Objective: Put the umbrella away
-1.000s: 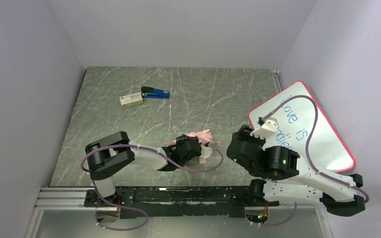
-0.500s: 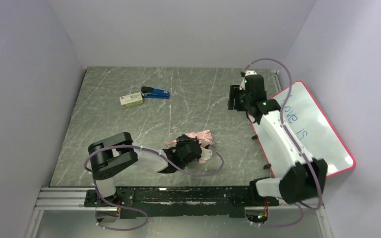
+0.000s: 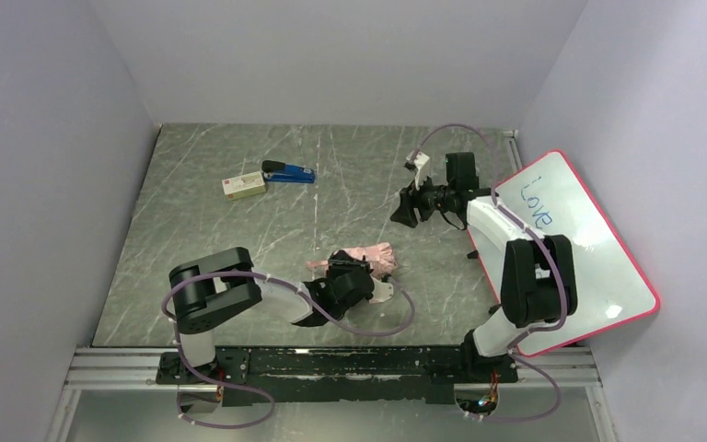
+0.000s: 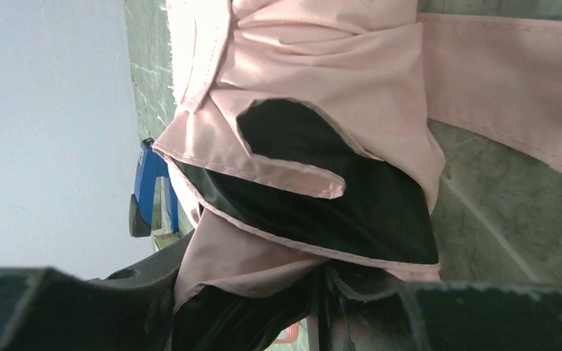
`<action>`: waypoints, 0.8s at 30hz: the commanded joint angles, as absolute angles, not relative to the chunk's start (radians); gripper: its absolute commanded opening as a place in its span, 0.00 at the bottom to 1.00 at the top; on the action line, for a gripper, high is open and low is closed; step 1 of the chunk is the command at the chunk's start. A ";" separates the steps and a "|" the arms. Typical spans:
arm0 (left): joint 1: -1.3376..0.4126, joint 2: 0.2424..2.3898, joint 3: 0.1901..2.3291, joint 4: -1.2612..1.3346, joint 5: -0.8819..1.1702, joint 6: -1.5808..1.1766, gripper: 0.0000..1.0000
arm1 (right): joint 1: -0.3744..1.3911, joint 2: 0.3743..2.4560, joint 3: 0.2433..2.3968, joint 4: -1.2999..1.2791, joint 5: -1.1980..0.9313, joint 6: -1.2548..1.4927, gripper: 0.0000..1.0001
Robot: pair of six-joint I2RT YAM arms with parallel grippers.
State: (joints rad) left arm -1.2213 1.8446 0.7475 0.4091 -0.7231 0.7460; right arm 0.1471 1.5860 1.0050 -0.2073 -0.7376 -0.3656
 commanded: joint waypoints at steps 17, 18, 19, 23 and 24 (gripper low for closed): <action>-1.216 1.955 0.656 0.345 -0.746 0.841 0.05 | 0.411 1.770 1.198 -0.694 -0.701 -0.997 0.63; -1.216 1.956 0.654 0.345 -0.744 0.841 0.05 | 0.421 1.778 1.201 -0.698 -0.692 -1.002 0.63; -1.216 1.956 0.654 0.344 -0.743 0.839 0.05 | 0.432 1.790 1.204 -0.704 -0.684 -1.008 0.62; -1.217 1.959 0.652 0.343 -0.743 0.838 0.05 | 0.464 1.821 1.224 -0.737 -0.656 -1.024 0.61; -1.217 1.958 0.652 0.341 -0.742 0.838 0.05 | 0.471 1.824 1.229 -0.743 -0.650 -1.025 0.61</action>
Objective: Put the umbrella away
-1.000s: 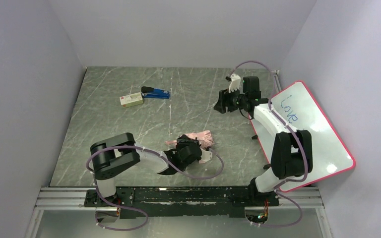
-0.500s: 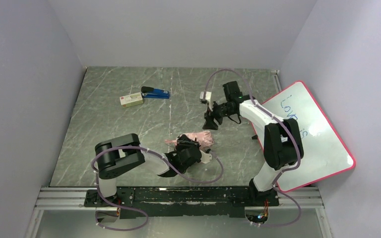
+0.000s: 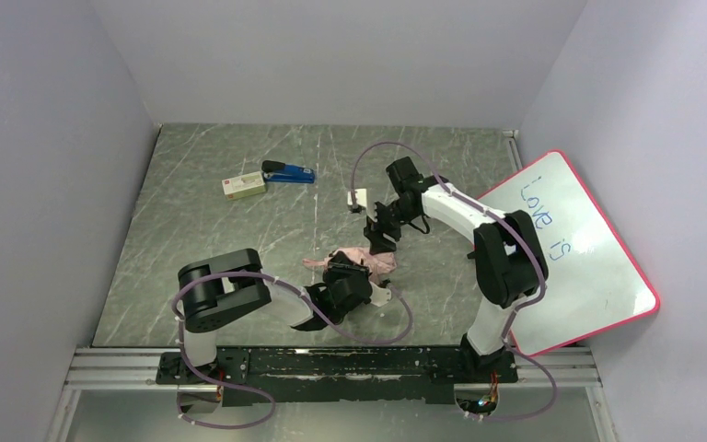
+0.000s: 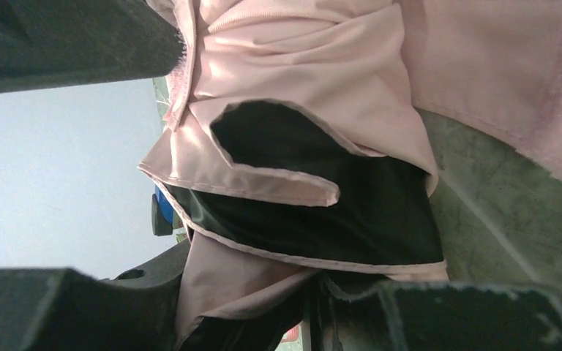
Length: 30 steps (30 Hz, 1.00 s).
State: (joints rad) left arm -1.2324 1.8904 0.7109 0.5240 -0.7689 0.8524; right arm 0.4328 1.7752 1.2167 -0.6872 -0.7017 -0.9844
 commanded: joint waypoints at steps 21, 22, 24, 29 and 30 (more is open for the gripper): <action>-1.216 1.958 0.640 0.352 -0.742 0.845 0.05 | 0.518 1.683 1.200 -0.759 -0.647 -1.023 0.59; -1.217 1.958 0.641 0.352 -0.742 0.845 0.05 | 0.520 1.686 1.192 -0.761 -0.641 -1.023 0.59; -1.216 1.959 0.641 0.350 -0.742 0.844 0.05 | 0.523 1.699 1.181 -0.764 -0.624 -1.020 0.59; -1.217 1.958 0.638 0.351 -0.742 0.844 0.05 | 0.531 1.735 1.170 -0.768 -0.602 -1.020 0.59; -1.216 1.958 0.637 0.351 -0.743 0.844 0.05 | 0.532 1.740 1.166 -0.762 -0.601 -1.021 0.59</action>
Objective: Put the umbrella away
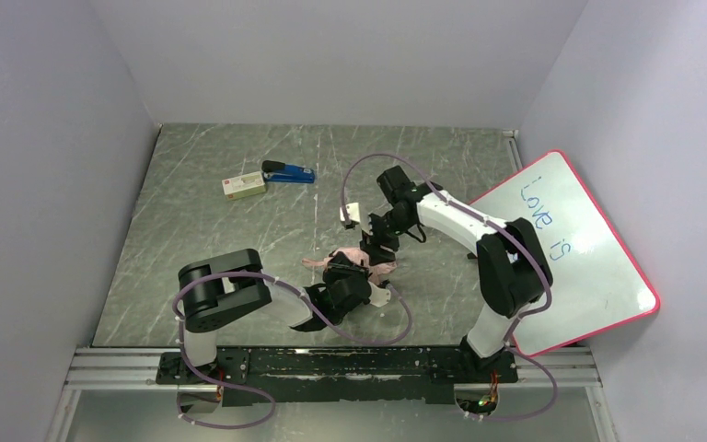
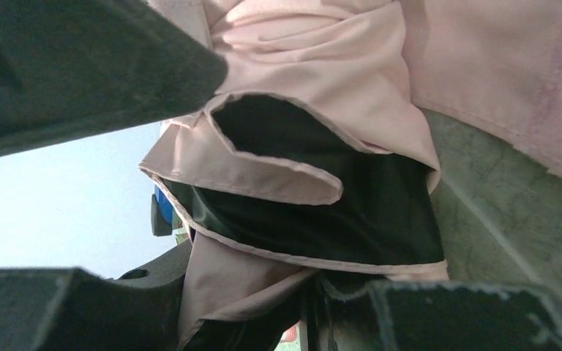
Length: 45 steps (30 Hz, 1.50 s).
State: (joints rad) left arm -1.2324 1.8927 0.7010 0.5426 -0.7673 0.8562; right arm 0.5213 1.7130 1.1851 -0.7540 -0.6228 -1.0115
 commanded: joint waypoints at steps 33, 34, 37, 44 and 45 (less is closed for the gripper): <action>-1.214 1.780 0.669 0.253 -0.693 0.748 0.47 | 0.566 1.729 0.933 -0.447 -0.485 -0.874 0.02; -1.214 1.750 0.675 0.235 -0.681 0.737 0.50 | 0.566 1.729 0.927 -0.438 -0.475 -0.872 0.02; -1.210 1.674 0.696 0.177 -0.651 0.701 0.65 | 0.566 1.729 0.916 -0.417 -0.447 -0.869 0.02; -1.172 1.444 0.661 0.099 -0.577 0.671 0.68 | 0.565 1.715 0.890 -0.371 -0.402 -0.881 0.02; -1.155 1.401 0.654 0.076 -0.558 0.659 0.68 | 0.565 1.711 0.884 -0.365 -0.399 -0.884 0.02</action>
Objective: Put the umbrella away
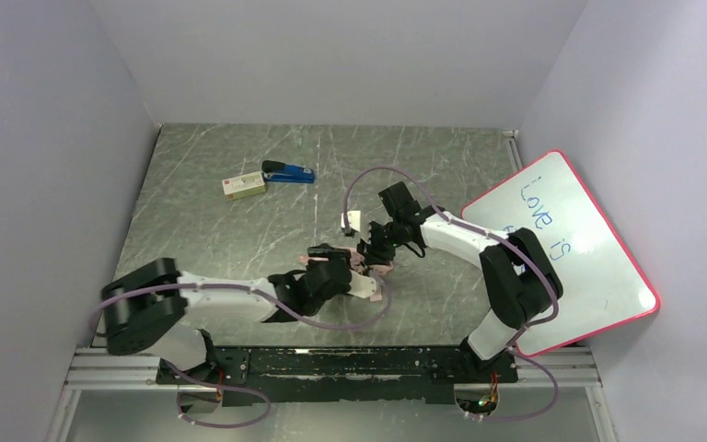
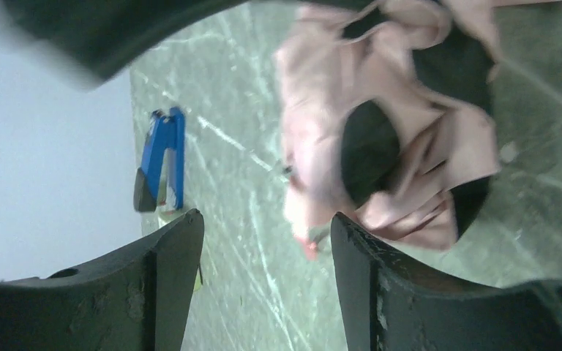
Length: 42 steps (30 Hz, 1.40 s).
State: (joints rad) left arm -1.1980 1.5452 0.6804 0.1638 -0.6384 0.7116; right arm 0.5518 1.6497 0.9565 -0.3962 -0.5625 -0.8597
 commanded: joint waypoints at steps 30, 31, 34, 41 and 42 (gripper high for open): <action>-0.632 1.545 1.234 -0.618 0.402 0.533 0.70 | 0.886 1.494 0.430 0.149 0.118 -0.878 0.06; -0.632 1.567 1.251 -0.642 0.425 0.547 0.71 | 0.897 1.499 0.422 0.165 0.139 -0.880 0.06; -0.632 1.651 1.290 -0.720 0.488 0.594 0.73 | 0.927 1.512 0.401 0.206 0.193 -0.887 0.06; -0.633 1.742 1.342 -0.759 0.543 0.635 0.82 | 0.988 1.537 0.367 0.269 0.266 -0.901 0.06; -0.633 1.752 1.352 -0.762 0.548 0.641 0.84 | 0.996 1.540 0.362 0.276 0.273 -0.903 0.06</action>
State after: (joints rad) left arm -0.6384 1.7412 1.2884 -0.7105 0.4580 0.5926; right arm 0.9745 1.4643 0.4324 0.4129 0.2165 -0.9054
